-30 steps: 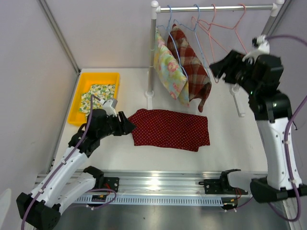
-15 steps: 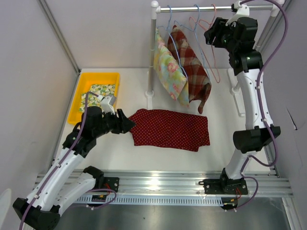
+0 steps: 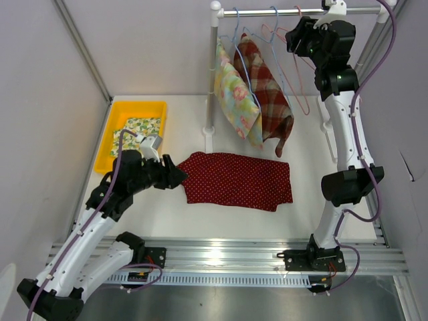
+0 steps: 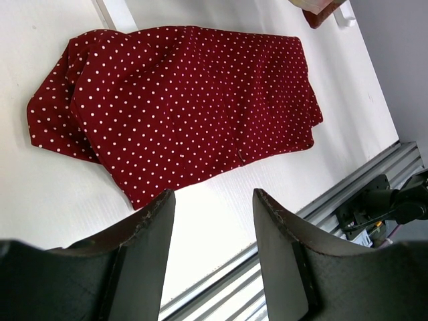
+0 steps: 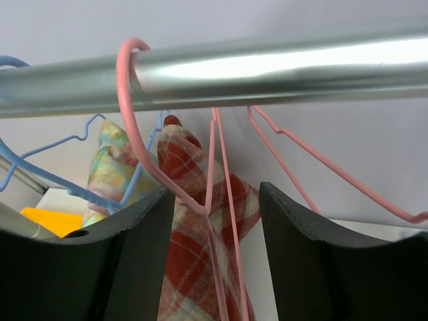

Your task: Place the skirt on the hanger

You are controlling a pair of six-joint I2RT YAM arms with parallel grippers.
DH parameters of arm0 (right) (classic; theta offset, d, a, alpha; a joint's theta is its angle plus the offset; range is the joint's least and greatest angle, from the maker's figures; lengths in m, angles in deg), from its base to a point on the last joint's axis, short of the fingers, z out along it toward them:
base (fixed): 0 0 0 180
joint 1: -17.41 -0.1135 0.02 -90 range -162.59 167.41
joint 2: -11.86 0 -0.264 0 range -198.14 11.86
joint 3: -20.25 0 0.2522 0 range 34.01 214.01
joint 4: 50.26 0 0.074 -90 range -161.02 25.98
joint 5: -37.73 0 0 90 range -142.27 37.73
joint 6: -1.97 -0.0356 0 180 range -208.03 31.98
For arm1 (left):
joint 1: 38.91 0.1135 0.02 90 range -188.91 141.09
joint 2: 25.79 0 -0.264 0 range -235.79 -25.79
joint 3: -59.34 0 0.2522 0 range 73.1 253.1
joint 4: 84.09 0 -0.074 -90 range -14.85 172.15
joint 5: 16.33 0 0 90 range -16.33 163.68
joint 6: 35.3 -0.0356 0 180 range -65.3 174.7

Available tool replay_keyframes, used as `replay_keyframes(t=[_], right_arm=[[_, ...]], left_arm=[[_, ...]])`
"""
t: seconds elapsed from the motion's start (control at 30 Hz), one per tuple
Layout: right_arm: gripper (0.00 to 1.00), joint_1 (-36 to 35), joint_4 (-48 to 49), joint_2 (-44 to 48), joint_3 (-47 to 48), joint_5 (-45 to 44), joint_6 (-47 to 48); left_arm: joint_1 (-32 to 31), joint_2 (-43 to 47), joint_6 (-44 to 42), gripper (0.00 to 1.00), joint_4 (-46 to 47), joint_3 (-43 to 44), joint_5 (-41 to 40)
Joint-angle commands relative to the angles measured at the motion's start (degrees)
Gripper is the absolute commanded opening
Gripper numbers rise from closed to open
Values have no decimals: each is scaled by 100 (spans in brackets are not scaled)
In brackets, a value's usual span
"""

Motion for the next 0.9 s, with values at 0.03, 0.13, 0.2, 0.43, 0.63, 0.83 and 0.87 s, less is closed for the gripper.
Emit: replay_keyframes(t=[0.03, 0.13, 0.2, 0.43, 0.63, 0.83, 0.87], right_arm=[[54, -3, 427, -142, 350, -55, 91], [46, -3, 410, -178, 333, -82, 100], [46, -3, 454, -186, 307, -82, 74], [33, -3, 541, -318, 333, 32, 56], [9, -12, 542, -310, 482, 15, 117], [0, 5, 585, -239, 719, -231, 170], [0, 6, 594, -204, 763, -231, 179]], left_arm=[[-29, 75, -109, 55, 11, 149, 47], [-29, 84, -126, 55, -15, 183, 29], [-29, 75, -144, 55, -68, 201, 20], [-29, 93, -153, 55, -130, 219, -32], [-29, 66, -144, 55, -94, 192, -32], [-29, 75, -153, 55, -103, 184, -41], [-29, 84, -153, 55, -103, 175, -41]])
